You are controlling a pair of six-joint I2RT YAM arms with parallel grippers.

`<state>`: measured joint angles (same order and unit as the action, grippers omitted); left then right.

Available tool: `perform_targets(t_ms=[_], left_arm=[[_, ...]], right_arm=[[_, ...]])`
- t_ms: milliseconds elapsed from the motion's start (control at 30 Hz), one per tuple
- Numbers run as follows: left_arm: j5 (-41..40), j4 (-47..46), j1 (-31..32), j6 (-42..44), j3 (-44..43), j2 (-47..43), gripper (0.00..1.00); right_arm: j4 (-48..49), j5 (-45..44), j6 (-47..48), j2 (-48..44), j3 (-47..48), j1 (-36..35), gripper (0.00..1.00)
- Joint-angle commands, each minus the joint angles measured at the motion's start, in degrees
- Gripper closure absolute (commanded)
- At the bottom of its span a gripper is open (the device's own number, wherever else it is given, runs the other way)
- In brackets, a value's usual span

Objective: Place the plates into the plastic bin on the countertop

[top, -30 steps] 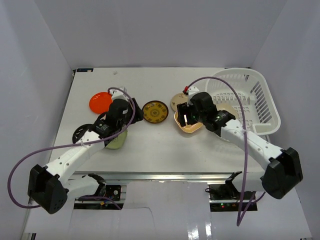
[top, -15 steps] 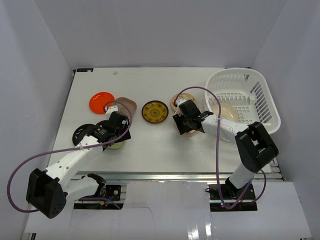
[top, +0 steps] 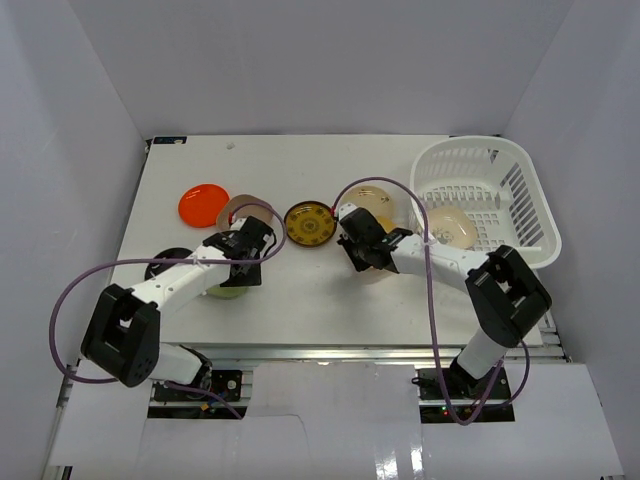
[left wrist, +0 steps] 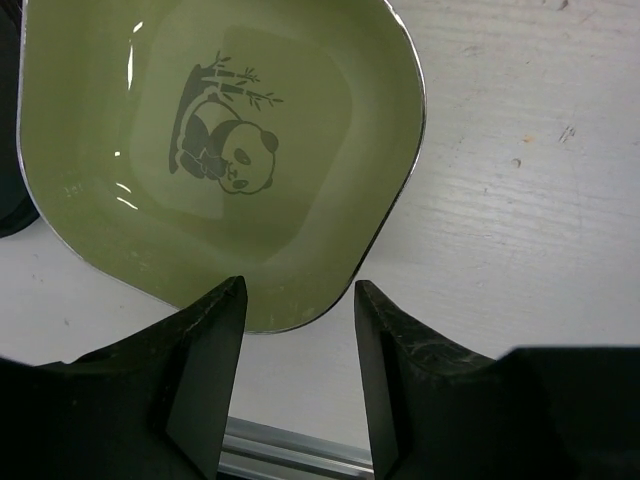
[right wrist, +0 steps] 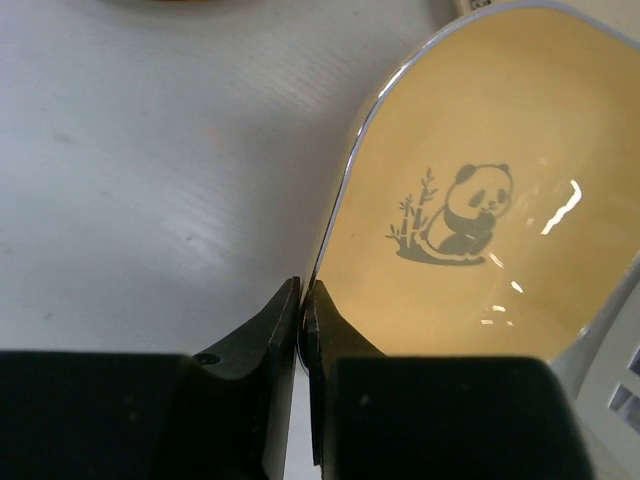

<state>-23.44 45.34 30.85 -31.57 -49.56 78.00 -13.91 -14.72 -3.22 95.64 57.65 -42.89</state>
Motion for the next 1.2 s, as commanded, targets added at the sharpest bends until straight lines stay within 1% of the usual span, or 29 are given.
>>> perform_targets(t_ms=[0,67,167,200,267,333,367,433,467,500,533,567,633,667,733,767,833,867,967,1033,1100,1133,1167], left_arm=[[-0.03,-1.13,-0.09,2.22,-1.06,0.66,0.42],[-0.03,-1.31,-0.09,2.74,-0.89,1.71,0.43],[0.59,-2.54,-0.09,3.71,-0.28,3.82,0.43],[0.94,-3.32,-0.09,4.15,-0.27,4.87,0.44],[1.64,-3.94,-0.09,4.76,-0.80,6.02,0.54],[1.47,-4.65,-0.09,5.03,-1.06,7.43,0.62],[1.99,-4.65,-0.09,5.20,-1.24,8.04,0.63],[2.69,-5.09,0.00,5.73,-1.15,8.92,0.67],[3.13,-5.09,-0.09,5.99,-1.24,9.10,0.78],[3.57,-5.26,-0.09,6.17,-1.24,9.36,0.84],[3.67,-5.26,-0.09,6.26,-1.33,9.37,0.90],[3.67,-5.35,-0.09,6.26,-1.33,9.37,1.00],[3.67,-5.44,-0.09,6.52,-1.24,9.19,1.00],[3.84,-5.44,-0.09,6.61,-1.24,8.58,1.00],[4.19,-5.44,-0.09,6.52,-1.07,7.44,1.00],[4.19,-5.53,-0.09,6.61,-1.06,5.95,1.00],[5.41,-5.35,-0.09,6.61,-1.33,4.19,1.00],[6.03,-5.35,0.00,6.61,-1.85,3.22,1.00],[9.28,-5.35,0.52,6.70,-3.78,-0.82,1.00],[11.30,-5.35,1.40,6.70,-5.45,-3.55,1.00],[14.47,-5.44,2.63,6.61,-9.57,-4.95,1.00],[15.35,-5.35,3.24,6.52,-11.50,-4.96,1.00],[16.40,-5.26,4.99,6.52,-15.79,-4.35,1.00]], right_arm=[[-3.04,-4.60,-2.40,-5.44,2.64,-4.47,0.90],[-4.63,-6.01,-3.19,-7.47,3.43,-6.23,0.92],[-6.13,-6.99,-3.63,-13.00,4.57,-7.64,0.92],[-6.04,-6.81,-3.20,-16.41,5.62,-7.99,0.92],[-5.78,-6.29,-2.49,-21.16,7.99,-8.34,0.92],[-5.86,-6.55,-1.09,-23.64,10.28,-8.26,0.92],[-5.86,-7.16,-0.21,-24.61,11.34,-8.26,0.92],[-6.56,-11.89,2.68,-26.02,14.85,-7.82,0.92],[-7.18,-13.30,2.87,-26.03,16.17,-6.25,0.92],[-7.70,-15.40,4.96,-25.59,17.31,-4.76,0.92],[-7.88,-15.60,5.76,-25.33,18.45,-2.74,0.92],[-8.06,-15.17,6.38,-24.97,18.73,2.76,0.92],[-7.97,-11.92,6.04,-24.71,17.77,9.02,0.92],[-7.80,-10.95,5.51,-24.27,17.24,14.89,0.92],[-7.71,-7.88,4.98,-23.39,16.01,19.67,0.92],[-7.45,-7.17,4.02,-22.95,14.44,23.35,0.92],[-5.17,-4.10,3.58,-21.29,12.67,26.35,0.92],[-4.99,-2.96,1.84,-20.41,12.14,29.24,0.92],[-4.46,-0.66,-0.29,-14.80,11.44,33.22,0.92],[-4.46,1.70,-1.60,-12.76,11.17,35.50,0.91],[-4.28,4.77,-3.01,-11.00,10.12,36.47,0.89],[-3.41,6.09,-4.15,-10.74,9.51,36.91,0.84],[-2.97,7.41,-4.68,-10.65,8.37,36.92,0.79]])
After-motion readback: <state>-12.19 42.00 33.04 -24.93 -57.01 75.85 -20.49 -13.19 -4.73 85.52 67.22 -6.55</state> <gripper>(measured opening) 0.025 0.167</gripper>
